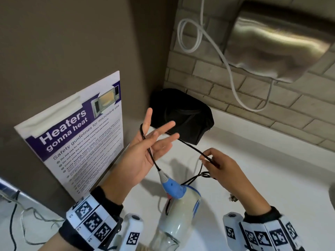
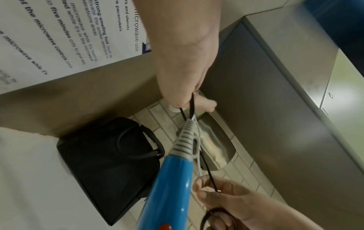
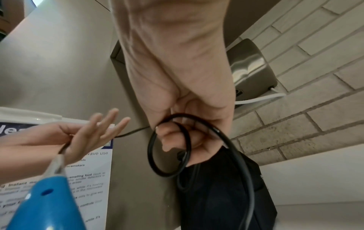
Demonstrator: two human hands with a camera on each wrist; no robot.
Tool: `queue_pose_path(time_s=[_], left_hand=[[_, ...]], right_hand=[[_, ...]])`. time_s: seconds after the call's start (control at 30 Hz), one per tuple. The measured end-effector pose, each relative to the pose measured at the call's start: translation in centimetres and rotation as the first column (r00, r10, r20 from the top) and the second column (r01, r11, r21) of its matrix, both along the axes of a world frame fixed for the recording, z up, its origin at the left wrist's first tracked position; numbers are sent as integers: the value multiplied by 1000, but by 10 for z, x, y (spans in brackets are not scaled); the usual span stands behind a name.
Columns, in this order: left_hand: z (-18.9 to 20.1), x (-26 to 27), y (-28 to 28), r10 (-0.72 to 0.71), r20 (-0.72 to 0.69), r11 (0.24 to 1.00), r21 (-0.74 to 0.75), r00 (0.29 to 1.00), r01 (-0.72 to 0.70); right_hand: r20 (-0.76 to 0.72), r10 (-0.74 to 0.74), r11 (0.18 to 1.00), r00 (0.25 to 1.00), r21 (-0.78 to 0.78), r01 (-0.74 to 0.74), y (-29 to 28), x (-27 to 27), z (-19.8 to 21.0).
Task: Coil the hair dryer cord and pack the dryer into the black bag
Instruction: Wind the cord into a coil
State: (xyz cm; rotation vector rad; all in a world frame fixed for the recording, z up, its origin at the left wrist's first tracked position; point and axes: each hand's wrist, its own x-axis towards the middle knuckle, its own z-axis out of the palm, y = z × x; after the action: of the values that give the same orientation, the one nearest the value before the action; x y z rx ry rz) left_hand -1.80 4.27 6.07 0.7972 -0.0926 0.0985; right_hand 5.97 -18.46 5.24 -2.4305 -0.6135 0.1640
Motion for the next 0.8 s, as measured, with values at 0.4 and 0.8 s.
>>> queue_pose_path(time_s=[0.4, 0.8], left_hand=[[-4, 22, -5, 245, -116, 960, 168, 963, -224], [-7, 34, 5, 362, -195, 911, 280, 912, -302]], right_hand=[[-105, 133, 910, 985, -380, -164, -8, -6, -16], [-174, 335, 942, 926, 88, -324, -22, -22, 17]])
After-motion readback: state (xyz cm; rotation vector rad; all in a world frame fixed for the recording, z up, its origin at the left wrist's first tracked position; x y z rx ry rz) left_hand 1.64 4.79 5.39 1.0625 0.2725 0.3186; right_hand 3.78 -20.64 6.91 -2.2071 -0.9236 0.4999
